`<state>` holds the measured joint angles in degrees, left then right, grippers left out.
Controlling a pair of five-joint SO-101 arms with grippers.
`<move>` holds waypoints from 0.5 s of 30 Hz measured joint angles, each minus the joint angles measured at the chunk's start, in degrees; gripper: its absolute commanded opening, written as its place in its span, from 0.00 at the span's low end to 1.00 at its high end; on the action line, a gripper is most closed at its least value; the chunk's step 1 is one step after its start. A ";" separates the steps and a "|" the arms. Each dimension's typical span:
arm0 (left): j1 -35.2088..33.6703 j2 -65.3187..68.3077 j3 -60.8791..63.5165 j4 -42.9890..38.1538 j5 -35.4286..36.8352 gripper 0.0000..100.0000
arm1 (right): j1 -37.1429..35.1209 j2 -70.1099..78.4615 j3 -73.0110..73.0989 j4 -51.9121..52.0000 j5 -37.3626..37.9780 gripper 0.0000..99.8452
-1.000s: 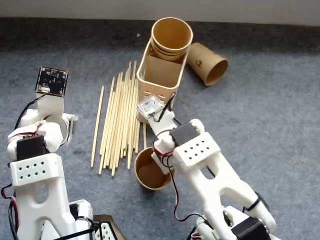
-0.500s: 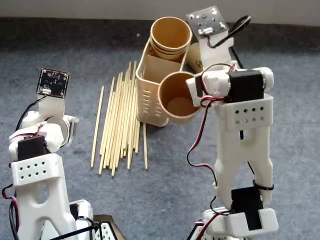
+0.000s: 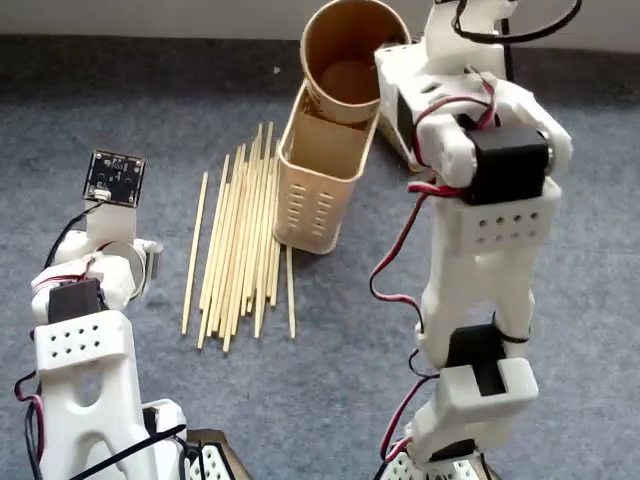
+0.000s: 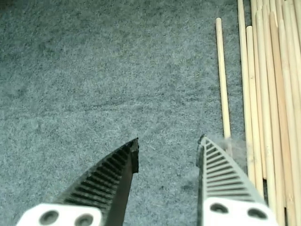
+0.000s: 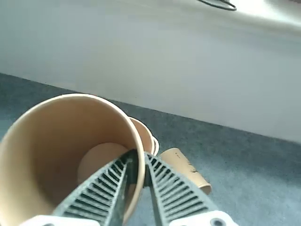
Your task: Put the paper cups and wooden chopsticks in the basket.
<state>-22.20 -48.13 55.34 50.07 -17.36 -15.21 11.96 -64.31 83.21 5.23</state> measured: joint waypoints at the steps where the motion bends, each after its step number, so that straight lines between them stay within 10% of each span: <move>1: 0.00 0.00 0.00 0.00 0.00 0.22 | 0.09 1.93 0.79 -2.11 0.00 0.01; 15: 0.00 0.00 0.09 0.00 0.00 0.22 | 3.69 10.46 -2.37 -10.55 -0.26 0.01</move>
<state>-22.20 -48.13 55.43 50.07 -17.36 -11.52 22.42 -66.68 72.66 4.97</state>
